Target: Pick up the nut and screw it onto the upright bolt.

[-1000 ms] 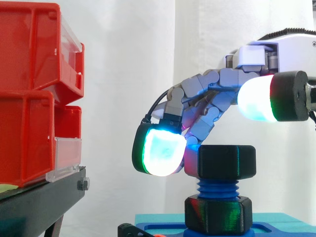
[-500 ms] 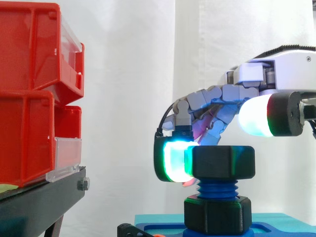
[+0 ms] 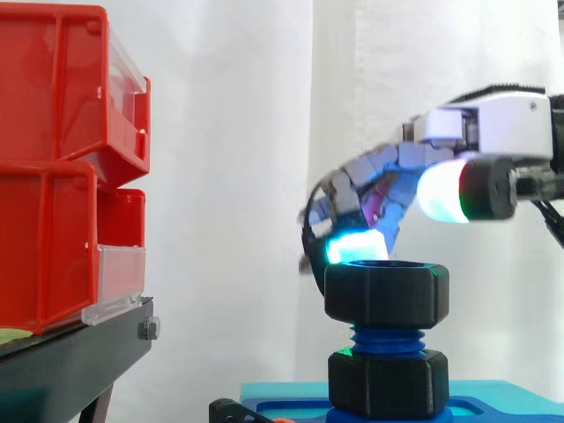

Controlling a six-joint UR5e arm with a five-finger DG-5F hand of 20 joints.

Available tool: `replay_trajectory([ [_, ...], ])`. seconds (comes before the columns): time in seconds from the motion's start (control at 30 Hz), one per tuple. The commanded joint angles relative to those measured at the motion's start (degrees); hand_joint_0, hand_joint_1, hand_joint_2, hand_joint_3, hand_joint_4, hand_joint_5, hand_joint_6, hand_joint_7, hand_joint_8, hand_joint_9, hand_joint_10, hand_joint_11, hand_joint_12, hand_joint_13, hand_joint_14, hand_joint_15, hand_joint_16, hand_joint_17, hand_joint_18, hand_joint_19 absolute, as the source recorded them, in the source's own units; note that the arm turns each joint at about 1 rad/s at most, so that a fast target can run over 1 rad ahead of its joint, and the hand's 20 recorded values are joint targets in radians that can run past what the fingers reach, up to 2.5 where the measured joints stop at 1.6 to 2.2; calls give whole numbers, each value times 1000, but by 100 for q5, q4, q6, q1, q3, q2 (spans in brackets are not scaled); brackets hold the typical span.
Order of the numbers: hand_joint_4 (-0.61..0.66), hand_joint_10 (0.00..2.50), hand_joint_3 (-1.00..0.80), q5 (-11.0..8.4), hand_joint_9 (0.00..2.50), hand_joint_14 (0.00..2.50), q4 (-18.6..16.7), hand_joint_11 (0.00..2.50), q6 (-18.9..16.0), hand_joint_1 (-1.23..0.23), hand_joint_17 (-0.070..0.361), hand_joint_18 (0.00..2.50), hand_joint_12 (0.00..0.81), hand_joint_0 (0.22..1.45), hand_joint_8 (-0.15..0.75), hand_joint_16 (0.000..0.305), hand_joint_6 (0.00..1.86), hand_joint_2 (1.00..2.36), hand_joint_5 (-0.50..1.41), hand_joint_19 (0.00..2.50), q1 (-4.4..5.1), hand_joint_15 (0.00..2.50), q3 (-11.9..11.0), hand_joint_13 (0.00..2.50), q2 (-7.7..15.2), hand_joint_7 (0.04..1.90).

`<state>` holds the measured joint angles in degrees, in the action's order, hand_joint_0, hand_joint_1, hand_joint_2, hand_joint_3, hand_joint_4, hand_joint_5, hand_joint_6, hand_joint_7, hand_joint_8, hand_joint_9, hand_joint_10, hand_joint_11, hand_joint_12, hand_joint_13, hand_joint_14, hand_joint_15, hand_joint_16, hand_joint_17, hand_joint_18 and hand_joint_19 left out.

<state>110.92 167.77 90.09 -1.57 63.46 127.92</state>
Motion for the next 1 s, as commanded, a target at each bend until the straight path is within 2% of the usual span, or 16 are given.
replay_trajectory([
  [0.0, 184, 0, -500, 35, 992, 0, -17, 0, 0, -117, 36, 394, 186, 513, 248, 16, 504, 1000, -49, 0, 7, 0, -194, 695, -4, 1287],
  [0.1, 245, 0, -500, 17, 944, 0, -69, 0, -9, -105, 42, 362, 197, 506, 233, 18, 504, 1000, -81, 0, 43, 0, -256, 663, 5, 989],
  [0.2, 214, 0, -500, -1, 894, 0, -122, 0, -17, -97, 47, 341, 196, 502, 220, 21, 503, 1000, -95, 17, 51, 0, -203, 622, 5, 831],
  [0.3, 204, 0, -500, -132, 866, 0, -324, 0, -97, -88, 50, 327, 198, 499, 208, 22, 503, 1000, -100, 22, 122, 0, -10, 604, 5, 768],
  [0.33, 204, 0, -500, -264, 865, 0, -439, 0, -140, -85, 50, 323, 197, 499, 208, 22, 503, 1000, -101, 20, 166, 0, 26, 599, 5, 754],
  [0.4, 199, 0, -500, -370, 849, 0, -518, 0, -193, -80, 51, 307, 196, 498, 203, 23, 502, 1000, -103, 20, 210, 0, 34, 579, 5, 731],
  [0.47, 203, 0, -500, -501, 841, 0, -553, 0, -290, -77, 52, 296, 200, 497, 198, 23, 503, 1000, -103, 27, 315, 0, 34, 566, 5, 726],
  [0.63, 204, 0, -500, -563, 833, 0, -377, 0, -307, -75, 53, 285, 202, 497, 200, 23, 502, 1000, -102, 20, 465, 0, 34, 559, -4, 741],
  [0.8, 240, 0, -500, -633, 841, 0, -228, 0, -307, -71, 53, 284, 211, 497, 216, 23, 504, 1000, -82, 25, 579, 0, 34, 564, -4, 907],
  [0.97, 222, 0, -500, -633, 841, 0, -87, 0, -290, -72, 52, 282, 212, 498, 209, 23, 503, 1000, -82, 25, 596, 0, 34, 564, -4, 838],
])
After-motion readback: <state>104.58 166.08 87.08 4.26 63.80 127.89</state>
